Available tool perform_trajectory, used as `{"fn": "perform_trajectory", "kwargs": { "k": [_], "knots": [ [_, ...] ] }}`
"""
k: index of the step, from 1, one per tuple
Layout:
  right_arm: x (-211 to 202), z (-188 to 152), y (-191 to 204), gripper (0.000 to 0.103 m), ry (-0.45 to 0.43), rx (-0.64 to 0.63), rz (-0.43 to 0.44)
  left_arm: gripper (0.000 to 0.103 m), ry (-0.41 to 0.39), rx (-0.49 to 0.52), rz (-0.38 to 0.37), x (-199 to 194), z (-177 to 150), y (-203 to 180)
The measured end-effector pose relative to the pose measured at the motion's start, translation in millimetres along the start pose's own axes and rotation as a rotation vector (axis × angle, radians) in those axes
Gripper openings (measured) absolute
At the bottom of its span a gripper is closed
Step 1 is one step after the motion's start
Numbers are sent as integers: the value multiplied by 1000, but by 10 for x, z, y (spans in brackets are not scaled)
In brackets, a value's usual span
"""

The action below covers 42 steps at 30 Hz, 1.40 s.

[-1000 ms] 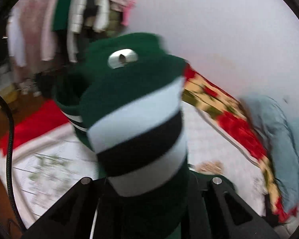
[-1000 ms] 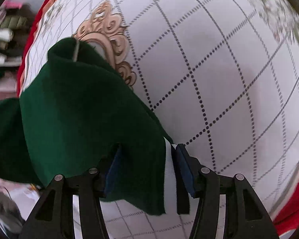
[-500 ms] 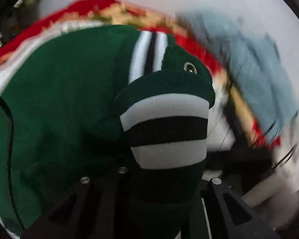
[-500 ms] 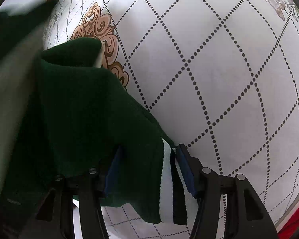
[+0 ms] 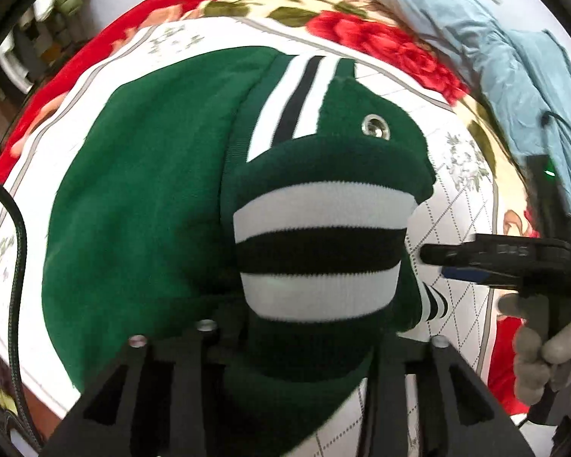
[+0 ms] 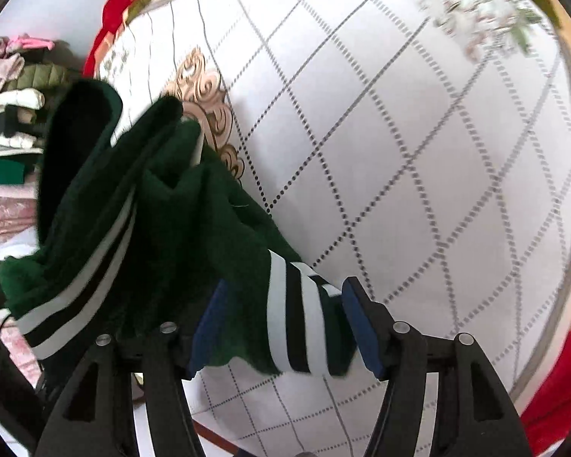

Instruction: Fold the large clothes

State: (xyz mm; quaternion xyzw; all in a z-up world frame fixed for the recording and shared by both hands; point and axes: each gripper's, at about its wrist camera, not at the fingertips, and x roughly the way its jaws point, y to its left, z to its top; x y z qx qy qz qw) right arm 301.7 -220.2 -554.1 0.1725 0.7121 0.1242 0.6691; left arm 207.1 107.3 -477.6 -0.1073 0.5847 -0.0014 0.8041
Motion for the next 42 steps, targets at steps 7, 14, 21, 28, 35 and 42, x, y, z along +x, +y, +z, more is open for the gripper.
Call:
{"fn": "perform_trajectory", "kwargs": {
  "k": [7,14,21,28,35,42],
  "knots": [
    [-360,-95,2,66,-50,8,12,90,47,-70,36,-91,-78,8],
    [-544,-99,175,66,-68,-21,43,90,32,-84,93,-216,-103,-14],
    [-485,-109,545,82,-61,-48,179,90,-21,-104,286,-296,-66,196],
    [-63,-43,1012,87,17,-42,233,91,-27,-250,513,-277,-101,868],
    [359,-68,826,30,83,41,93,91,14,-351,714,17,-485,1667],
    [249,-102,607,37,64,90,50,91,73,-459,589,578,-745,2214]
  ]
}}
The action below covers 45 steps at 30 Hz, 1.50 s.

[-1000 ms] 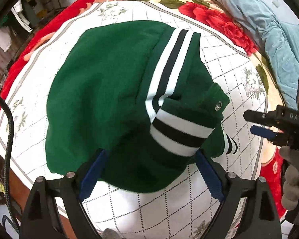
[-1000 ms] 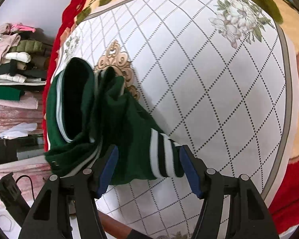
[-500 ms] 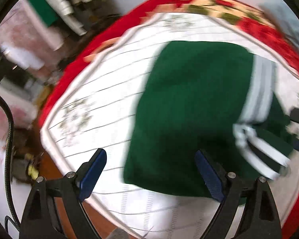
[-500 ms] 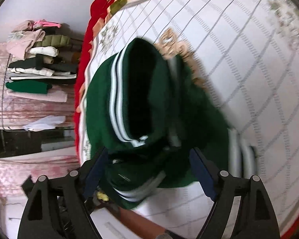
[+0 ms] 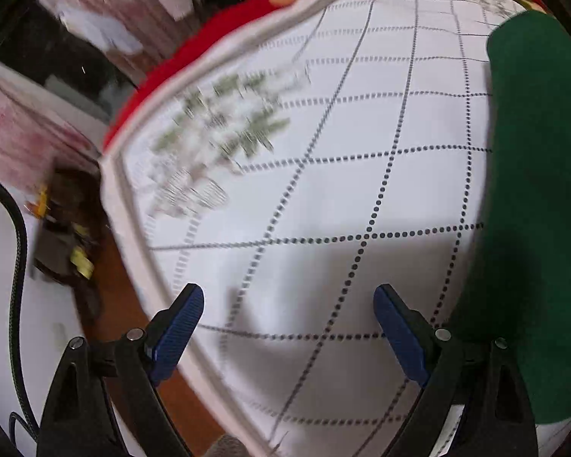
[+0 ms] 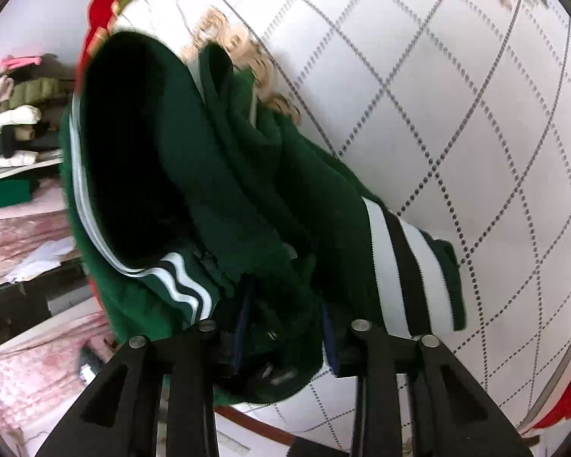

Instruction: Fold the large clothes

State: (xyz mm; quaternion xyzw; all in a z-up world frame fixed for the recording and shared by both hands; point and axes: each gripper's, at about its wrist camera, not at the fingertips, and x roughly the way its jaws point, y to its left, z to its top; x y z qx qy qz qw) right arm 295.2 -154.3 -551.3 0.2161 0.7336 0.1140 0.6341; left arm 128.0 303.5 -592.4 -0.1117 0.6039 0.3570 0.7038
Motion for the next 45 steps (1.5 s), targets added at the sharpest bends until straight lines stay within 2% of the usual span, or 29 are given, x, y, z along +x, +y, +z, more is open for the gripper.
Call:
{"fn": "perform_trajectory", "kwargs": {
  "k": [2,4,5,6,9,12,13,14,15,17,18,20,23,25,26,28,30,31,32,35,36,37,38,39,41,44,45],
  "knots": [
    [-277,-22,128,38,-88,-56,-8,92,16,-31,-56,73,24,48],
    [-534,-53,285,47,-177,-109,39,98,37,-60,-123,184,37,116],
    [-594,-54,346,52,-200,-125,59,103,37,-71,-143,216,42,149],
    [-624,-37,442,55,-212,-155,105,103,29,-79,-173,249,39,179],
    [-439,77,688,57,-165,-211,212,103,-17,-92,-232,282,1,223],
    [38,307,829,59,-43,-196,255,103,-108,-148,-251,267,-120,267],
    [203,372,851,57,3,-186,293,103,-117,-163,-252,269,-140,272],
    [306,418,822,34,27,-184,323,103,-125,-176,-250,262,-151,276],
    [374,461,845,3,49,-181,338,103,-119,-175,-248,255,-148,272],
    [280,516,854,3,-6,-166,307,103,-71,-135,-258,269,-91,271],
    [163,557,857,3,-68,-156,285,103,-47,-122,-266,247,-54,296],
    [-86,682,794,3,-164,-106,246,103,-53,-118,-270,145,-20,362],
    [-106,813,732,3,-167,-68,115,103,-95,-91,-248,-125,12,424],
    [-61,776,735,4,-122,-60,126,103,-117,-73,-242,-326,22,416],
    [-95,701,755,5,-100,-65,155,103,-123,-62,-243,-409,31,404],
    [-197,557,740,13,-93,-94,161,103,-136,-31,-237,-573,35,348],
    [-290,341,661,47,-83,-114,148,103,-148,9,-225,-704,20,224],
    [-300,246,592,55,-62,-117,151,103,-151,25,-221,-737,33,161],
    [-244,174,575,60,-40,-118,148,103,-153,46,-223,-774,45,75],
    [-34,9,304,60,57,-131,99,103,-159,103,-219,-821,95,-159],
    [87,-40,241,58,88,-121,87,103,-161,123,-213,-836,106,-235],
    [187,-73,224,49,106,-124,96,103,-162,139,-206,-860,88,-292],
    [230,-80,236,17,105,-137,94,103,-164,160,-199,-880,85,-364],
    [246,-107,258,7,84,-157,64,103,-166,182,-192,-896,85,-428],
    [182,-149,267,3,41,-158,54,103,-170,218,-163,-925,67,-525],
    [-198,-199,233,2,-96,-97,89,103,-145,303,-91,-829,50,-685],
    [-305,-206,229,2,-133,-80,98,103,-126,320,-87,-781,52,-716]
  ]
}}
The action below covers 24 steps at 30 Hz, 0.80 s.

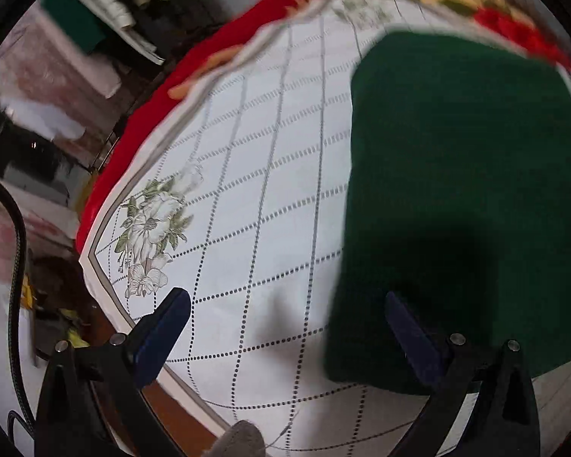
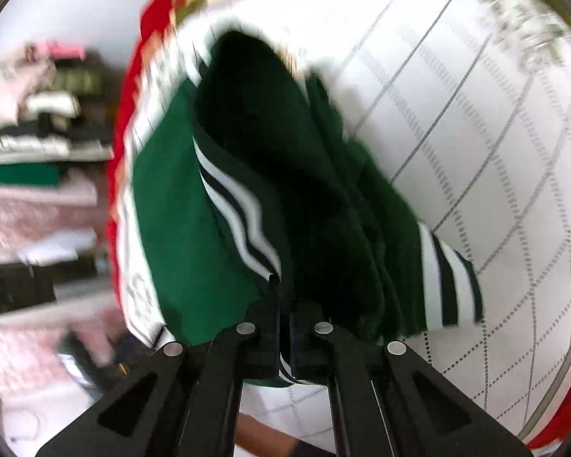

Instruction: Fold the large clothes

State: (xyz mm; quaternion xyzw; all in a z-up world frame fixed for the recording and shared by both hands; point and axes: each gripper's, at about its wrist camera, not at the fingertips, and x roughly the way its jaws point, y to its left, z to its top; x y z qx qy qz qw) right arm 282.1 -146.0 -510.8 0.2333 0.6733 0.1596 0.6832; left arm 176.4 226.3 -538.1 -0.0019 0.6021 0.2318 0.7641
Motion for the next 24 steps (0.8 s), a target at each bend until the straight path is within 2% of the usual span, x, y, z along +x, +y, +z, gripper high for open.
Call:
{"fn": "perform_trajectory", "kwargs": {
  "k": [3,5,7,9,11,13,15,16,19,21,24],
  "knots": [
    [-46,4,-195,2,-21,70,-35,103,36,13,-34,73,11,-50],
    [149,34,-431,3,56,139,-93,103,37,31,-20,30,24,-90],
    [232,38,-564,3,127,159,-67,103,31,38,-15,-65,56,-102],
    [137,78,-475,7,128,111,-43,103,21,24,-22,-190,132,-67],
    [-63,135,-320,8,77,33,-79,103,1,1,-23,-298,284,-30],
    [-214,250,-194,22,37,-9,-57,103,-24,-18,-6,-332,497,-2],
    [-294,402,-102,50,15,-15,-5,103,-54,-50,5,-318,765,3],
    [-313,496,-65,51,-3,-18,21,103,-74,-69,5,-295,912,-2],
    [-174,822,182,51,-31,-49,55,103,-118,-83,17,-72,1354,-146],
    [-26,1030,285,51,-12,-58,50,103,-100,-60,20,233,1610,-304],
    [371,1292,390,51,69,-32,55,103,-46,-33,21,662,1820,-459]
  ]
}}
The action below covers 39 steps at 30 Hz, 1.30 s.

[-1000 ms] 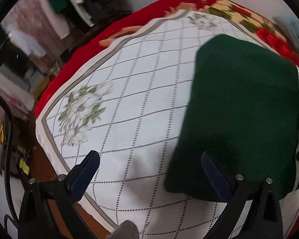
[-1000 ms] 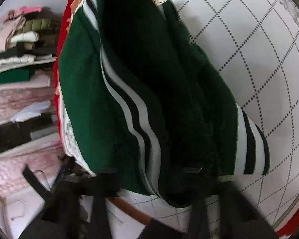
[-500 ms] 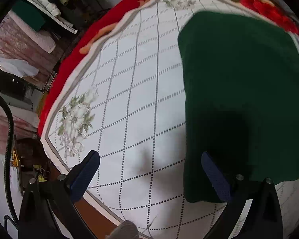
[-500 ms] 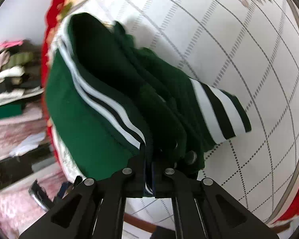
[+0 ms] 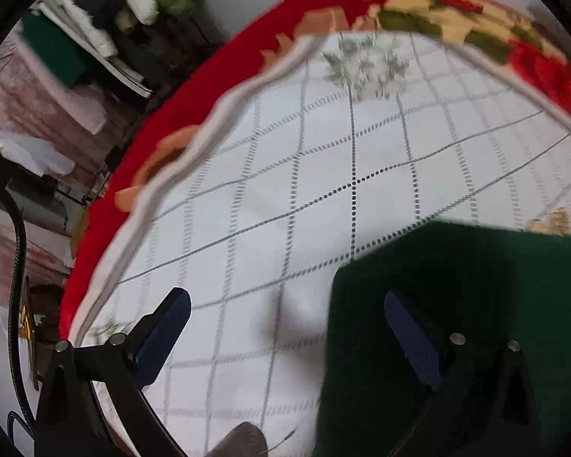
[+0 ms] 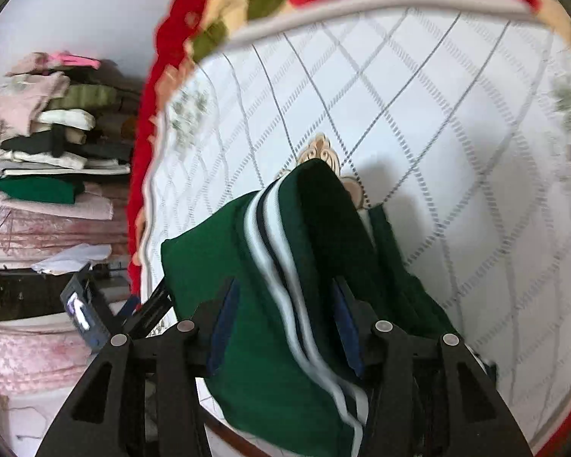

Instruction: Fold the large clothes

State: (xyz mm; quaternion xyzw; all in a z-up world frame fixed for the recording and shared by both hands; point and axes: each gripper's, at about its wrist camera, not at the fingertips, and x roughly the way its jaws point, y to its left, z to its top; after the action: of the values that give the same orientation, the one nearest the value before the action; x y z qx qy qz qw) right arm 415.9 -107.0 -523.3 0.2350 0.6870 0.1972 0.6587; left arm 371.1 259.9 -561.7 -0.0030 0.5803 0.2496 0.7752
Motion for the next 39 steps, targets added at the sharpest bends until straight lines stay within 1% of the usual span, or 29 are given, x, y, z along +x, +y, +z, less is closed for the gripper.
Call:
{"fn": "perform_trajectory", "kwargs": {
  "k": [1,3,4,5,6,7,8,10,12,14,15,16,17,18,19,20,23,24,26,28,30,31,32,33,34,35,36,37,39],
  "knots": [
    [124,78,-4,50,32,14,18,103,20,2,-12,90,22,-10],
    [349,200,-86,3,82,65,83,103,51,-18,-70,217,44,55],
    [357,217,-138,3,76,93,80,103,55,-24,-94,231,41,86],
    [306,237,-164,2,41,112,62,103,59,-27,-120,243,29,118],
    [225,251,-193,2,-9,134,19,103,66,-24,-139,248,19,141],
    [205,266,-217,2,-38,150,-13,103,71,-18,-149,247,12,150],
    [229,280,-262,2,-41,172,-39,103,74,-8,-153,238,11,138],
    [341,280,-300,2,-6,200,-77,103,77,18,-153,205,30,127],
    [313,255,-188,3,-4,159,-123,103,81,29,-153,118,31,180],
    [197,243,-54,3,-16,100,-147,103,72,17,-167,-49,-16,280],
    [56,188,34,11,-41,60,-158,103,66,12,-175,-153,-70,324],
    [-51,152,72,13,-69,35,-176,103,63,11,-177,-258,-140,354],
    [-240,51,110,23,-117,4,-199,103,62,13,-174,-323,-175,374],
    [-407,-61,132,46,-155,-23,-215,103,60,17,-168,-433,-282,387],
    [-480,-136,152,58,-172,-34,-221,103,64,23,-160,-514,-384,380],
    [-557,-243,135,71,-170,-38,-225,103,71,25,-158,-563,-459,364],
    [-672,-576,-11,71,-101,-37,-217,103,104,43,-158,-674,-742,251],
    [-684,-686,-98,71,-70,-33,-230,103,118,60,-155,-668,-821,180],
    [-563,-863,-211,71,0,-24,-258,103,157,103,-145,-592,-959,19],
    [-426,-986,-358,70,67,8,-259,103,172,129,-129,-536,-1069,-84],
    [-315,-1048,-456,64,97,13,-247,103,161,140,-105,-529,-1125,-119],
    [-257,-1065,-467,59,94,-5,-274,103,155,143,-96,-522,-1136,-135],
    [-217,-1075,-493,41,92,-17,-313,103,156,141,-93,-522,-1144,-129],
    [-187,-1078,-530,26,92,-21,-341,103,159,136,-92,-514,-1140,-125],
    [-175,-1077,-580,21,84,-13,-349,103,164,129,-94,-503,-1134,-125],
    [-181,-1079,-613,20,79,1,-339,103,165,127,-94,-510,-1136,-114],
    [-195,-1084,-638,7,73,12,-325,103,164,128,-93,-510,-1133,-121],
    [-195,-1091,-632,7,73,13,-314,103,162,131,-90,-513,-1135,-128],
    [-232,-1113,-611,7,48,15,-344,103,158,132,-87,-518,-1146,-140]
  ]
}}
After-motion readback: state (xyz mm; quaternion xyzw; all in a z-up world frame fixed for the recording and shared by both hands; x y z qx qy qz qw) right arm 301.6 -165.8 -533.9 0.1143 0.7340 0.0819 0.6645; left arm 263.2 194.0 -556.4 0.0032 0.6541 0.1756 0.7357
